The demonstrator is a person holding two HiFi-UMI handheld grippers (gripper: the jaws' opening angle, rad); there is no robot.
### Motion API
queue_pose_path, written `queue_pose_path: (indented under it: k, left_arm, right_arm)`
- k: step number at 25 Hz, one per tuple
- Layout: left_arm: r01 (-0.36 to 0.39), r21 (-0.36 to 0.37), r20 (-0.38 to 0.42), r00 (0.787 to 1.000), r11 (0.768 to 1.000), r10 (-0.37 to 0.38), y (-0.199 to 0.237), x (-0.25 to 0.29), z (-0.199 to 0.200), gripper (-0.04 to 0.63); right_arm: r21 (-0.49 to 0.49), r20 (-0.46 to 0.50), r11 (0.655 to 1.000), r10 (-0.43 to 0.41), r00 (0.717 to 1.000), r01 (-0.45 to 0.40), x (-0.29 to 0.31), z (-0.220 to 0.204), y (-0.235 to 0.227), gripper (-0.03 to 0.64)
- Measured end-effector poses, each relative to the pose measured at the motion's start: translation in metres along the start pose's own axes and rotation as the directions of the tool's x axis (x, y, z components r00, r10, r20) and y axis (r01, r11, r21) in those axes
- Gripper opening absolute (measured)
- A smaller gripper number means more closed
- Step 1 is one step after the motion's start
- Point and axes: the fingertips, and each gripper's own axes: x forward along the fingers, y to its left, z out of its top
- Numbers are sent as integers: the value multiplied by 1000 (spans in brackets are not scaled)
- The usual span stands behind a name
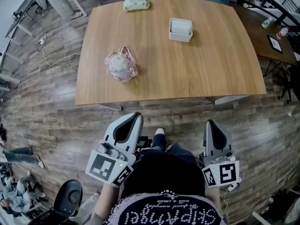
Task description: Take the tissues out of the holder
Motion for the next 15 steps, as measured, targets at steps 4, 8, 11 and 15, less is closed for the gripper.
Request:
queue_pose_path:
  k: [4,8,11,15]
  left_arm:
    - [0,-3,-3,1000,1000,0,1,-1,-1,5]
    - [-5,-14,-9,1000,1000,5,2,-2,-3,5]
    - [-11,-16,-14,1000,1000,10,3,2,-4,5]
    - [-14,2,-37,999,1000,15,0,17,-6,5]
  right_arm:
    - [-4,-5,1000,-3,1000,3,1,0,2,12]
    - [-8,-10,1000,0,1000,-1,2,1,2,12]
    - [-12,-13,1000,7,1000,-7,6,1,1,12]
    - [-27,-28,999,19,999,-20,18,0,-6,12]
